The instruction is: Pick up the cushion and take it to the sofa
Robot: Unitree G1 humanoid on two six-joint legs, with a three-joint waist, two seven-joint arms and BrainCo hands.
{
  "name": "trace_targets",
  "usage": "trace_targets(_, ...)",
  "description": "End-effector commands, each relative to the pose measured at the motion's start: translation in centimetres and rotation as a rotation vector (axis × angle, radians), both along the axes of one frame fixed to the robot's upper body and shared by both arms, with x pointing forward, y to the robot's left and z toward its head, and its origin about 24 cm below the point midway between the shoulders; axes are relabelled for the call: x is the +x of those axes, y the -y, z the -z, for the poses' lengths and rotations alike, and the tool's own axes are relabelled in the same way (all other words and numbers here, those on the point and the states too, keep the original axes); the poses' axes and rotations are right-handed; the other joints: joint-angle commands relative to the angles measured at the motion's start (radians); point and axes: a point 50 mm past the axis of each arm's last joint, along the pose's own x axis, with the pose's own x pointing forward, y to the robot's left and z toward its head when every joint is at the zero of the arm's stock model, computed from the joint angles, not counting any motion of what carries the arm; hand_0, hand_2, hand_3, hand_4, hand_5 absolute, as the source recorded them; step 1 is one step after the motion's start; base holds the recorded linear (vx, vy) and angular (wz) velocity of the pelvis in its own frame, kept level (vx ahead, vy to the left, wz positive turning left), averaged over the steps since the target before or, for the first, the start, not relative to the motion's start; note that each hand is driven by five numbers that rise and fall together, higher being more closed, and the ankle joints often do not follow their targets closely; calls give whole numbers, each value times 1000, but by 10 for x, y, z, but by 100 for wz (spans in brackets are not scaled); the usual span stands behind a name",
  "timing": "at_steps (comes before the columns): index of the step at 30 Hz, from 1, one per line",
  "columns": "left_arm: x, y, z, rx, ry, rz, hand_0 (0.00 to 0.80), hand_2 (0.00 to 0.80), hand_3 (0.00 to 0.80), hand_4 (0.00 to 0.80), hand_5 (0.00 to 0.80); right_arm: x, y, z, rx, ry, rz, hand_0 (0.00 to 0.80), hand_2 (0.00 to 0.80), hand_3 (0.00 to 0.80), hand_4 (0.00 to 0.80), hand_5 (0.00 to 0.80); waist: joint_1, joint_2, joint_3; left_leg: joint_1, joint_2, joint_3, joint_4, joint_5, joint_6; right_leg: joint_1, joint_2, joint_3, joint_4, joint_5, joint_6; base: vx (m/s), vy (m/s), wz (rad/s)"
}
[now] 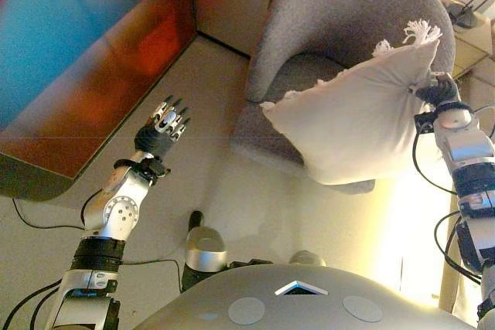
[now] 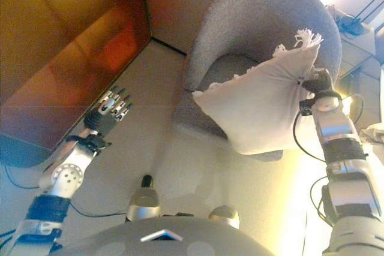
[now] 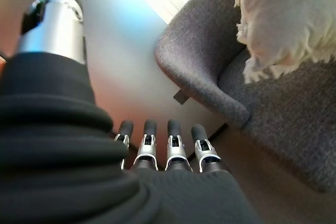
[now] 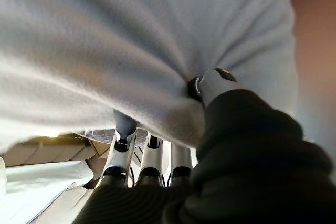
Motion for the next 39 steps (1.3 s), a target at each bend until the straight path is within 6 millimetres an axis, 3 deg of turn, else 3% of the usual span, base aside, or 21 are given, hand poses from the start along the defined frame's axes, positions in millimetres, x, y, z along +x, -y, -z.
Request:
trace_targets(1, 7, 14, -8, -20, 62, 77, 0, 0, 0, 0, 0, 24, 16, -107, -178, 281, 11, 800, 800, 800, 800, 800, 21, 15, -81, 13, -15, 7, 77, -119, 27, -116, -51, 27, 34, 117, 53, -13, 112, 9)
trace_targets(7, 8, 22, -5, -30, 43, 118, 0, 0, 0, 0, 0, 22, 30, -118, -162, 279, 77, 800, 800, 800, 800, 800, 27, 51, -70, -1, -62, -31, 88, -123, 70, -158, -47, 101, 241, 109, 53, 32, 192, 13)
trace_targets(9, 6, 22, -4, -29, 38, 111, 0, 0, 0, 0, 0, 23, 30, -118, -164, 269, 77, 800, 800, 800, 800, 800, 20, 52, -66, 15, -74, -32, 80, -125, 78, -175, -5, 124, 256, 78, 49, 139, 91, 1)
trace_targets(14, 4, 22, -2, 27, 54, 112, 0, 0, 0, 0, 0, 26, 30, -116, -147, 276, 88, 800, 800, 800, 800, 800, -11, 4, -44, 74, -104, -35, 80, -180, 68, -204, 81, 80, 37, 13, 31, 242, -91, 4)
trace_targets(18, 4, 23, 0, 44, 66, 119, 0, 0, 0, 0, 0, 25, 34, -116, -141, 273, 95, 800, 800, 800, 800, 800, -64, 0, -29, 131, -116, -76, 80, -233, 84, -277, 152, 161, -97, 30, 29, 332, -103, 37)
trace_targets(23, 4, 22, -2, 53, 75, 112, 0, 0, 0, 0, 0, 25, 31, -113, -133, 270, 94, 800, 800, 800, 800, 800, -82, 2, -26, 173, -100, -105, 98, -265, 90, -285, 180, 177, -86, 20, 19, 292, -137, 42)
trace_targets(26, 1, 20, -3, 28, 70, 75, 0, 0, 0, 0, 0, 31, 22, -121, -149, 274, 60, 800, 800, 800, 800, 800, -87, 15, -42, 198, -38, -84, 132, -220, 52, -259, 199, 153, -48, -64, -6, 252, -106, -22)
trace_targets(29, 1, 17, -4, 2, 69, 33, 0, 0, 0, 0, 0, 36, 12, -126, -162, 277, 31, 800, 800, 800, 800, 800, -96, 33, -50, 195, 28, -79, 232, -98, -5, -243, 229, 158, -8, -126, -51, 223, -86, -8)
trace_targets(31, 0, 17, -6, -19, 90, 7, 0, 0, 0, 0, 0, 37, 9, -129, -167, 292, 20, 800, 800, 800, 800, 800, -101, 35, -47, 173, 53, -77, 365, -18, -29, -230, 239, 148, 10, -156, -91, 163, -126, -24)
trace_targets(33, -2, 17, -6, -45, 104, -16, 0, 0, 0, 0, 0, 37, 7, -129, -174, 307, 4, 800, 800, 800, 800, 800, -103, 29, -36, 120, 61, -71, 532, 44, -40, -211, 243, 134, 29, -182, -134, 156, -173, -12)
trace_targets(35, -2, 20, -6, -54, 111, -21, 0, 0, 0, 0, 0, 36, 6, -128, -189, 307, -9, 800, 800, 800, 800, 800, -104, 23, -29, 58, 70, -60, 636, 55, -38, -193, 245, 117, 41, -200, -159, 179, -138, 0)
trace_targets(37, -2, 23, -3, -70, 102, -14, 0, 0, 0, 0, 0, 34, 8, -128, -198, 298, -11, 800, 800, 800, 800, 800, -102, 25, -30, 34, 89, -38, 612, 58, -36, -172, 250, 92, 44, -217, -165, 193, -15, 5)
trace_targets(39, 1, 26, -3, -72, 99, 6, 0, 0, 0, 0, 0, 33, 11, -129, -212, 286, -2, 800, 800, 800, 800, 800, -90, 38, -33, 21, 103, -26, 483, 66, -34, -147, 255, 65, 43, -238, -154, 205, 78, 12)
